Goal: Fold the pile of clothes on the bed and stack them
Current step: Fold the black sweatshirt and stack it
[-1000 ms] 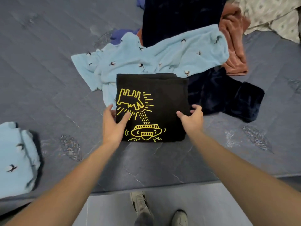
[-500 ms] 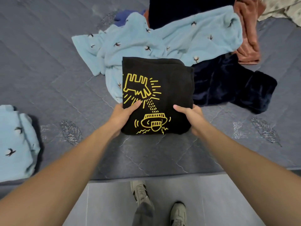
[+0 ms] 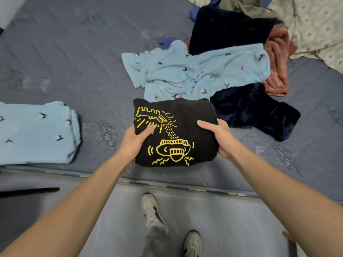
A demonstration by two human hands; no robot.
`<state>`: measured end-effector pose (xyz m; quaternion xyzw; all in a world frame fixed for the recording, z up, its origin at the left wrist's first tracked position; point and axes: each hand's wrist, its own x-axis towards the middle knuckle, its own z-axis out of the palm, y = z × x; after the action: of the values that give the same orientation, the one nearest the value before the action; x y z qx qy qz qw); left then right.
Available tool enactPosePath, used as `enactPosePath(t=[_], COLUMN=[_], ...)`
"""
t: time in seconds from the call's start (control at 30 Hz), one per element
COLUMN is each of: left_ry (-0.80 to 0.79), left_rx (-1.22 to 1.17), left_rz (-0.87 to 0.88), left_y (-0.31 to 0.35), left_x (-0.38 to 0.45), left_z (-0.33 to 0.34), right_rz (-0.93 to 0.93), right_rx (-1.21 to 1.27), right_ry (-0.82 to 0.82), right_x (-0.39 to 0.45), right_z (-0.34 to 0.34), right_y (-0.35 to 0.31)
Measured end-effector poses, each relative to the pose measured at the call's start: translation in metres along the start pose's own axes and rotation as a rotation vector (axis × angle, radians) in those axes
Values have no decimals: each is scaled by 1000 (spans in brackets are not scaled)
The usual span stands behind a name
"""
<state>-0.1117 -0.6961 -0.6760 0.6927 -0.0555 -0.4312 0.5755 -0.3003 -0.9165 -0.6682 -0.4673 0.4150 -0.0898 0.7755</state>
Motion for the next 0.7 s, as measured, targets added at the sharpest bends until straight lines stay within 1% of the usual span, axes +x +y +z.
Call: enactPosePath(t=[0.17, 0.33, 0.43, 0.53, 0.7], left_ry=[75, 181, 257, 331, 405], left_rx=[-5, 0, 20, 19, 31], left_rz=[24, 60, 108, 151, 169], left_y=[44, 96, 121, 137, 152], left_x=[-76, -143, -174, -192, -191], left_z=[-59, -153, -228, -316, -475], right_rz=[-25, -51, -53, -50, -34], right_rx=[32, 57, 23, -34, -52], right_ry=[-104, -222, -283, -310, -316], right_x=[-51, -87, -101, -104, -84], right_z=[71, 185, 271, 366, 529], right_y=[-32, -55, -59, -56, -31])
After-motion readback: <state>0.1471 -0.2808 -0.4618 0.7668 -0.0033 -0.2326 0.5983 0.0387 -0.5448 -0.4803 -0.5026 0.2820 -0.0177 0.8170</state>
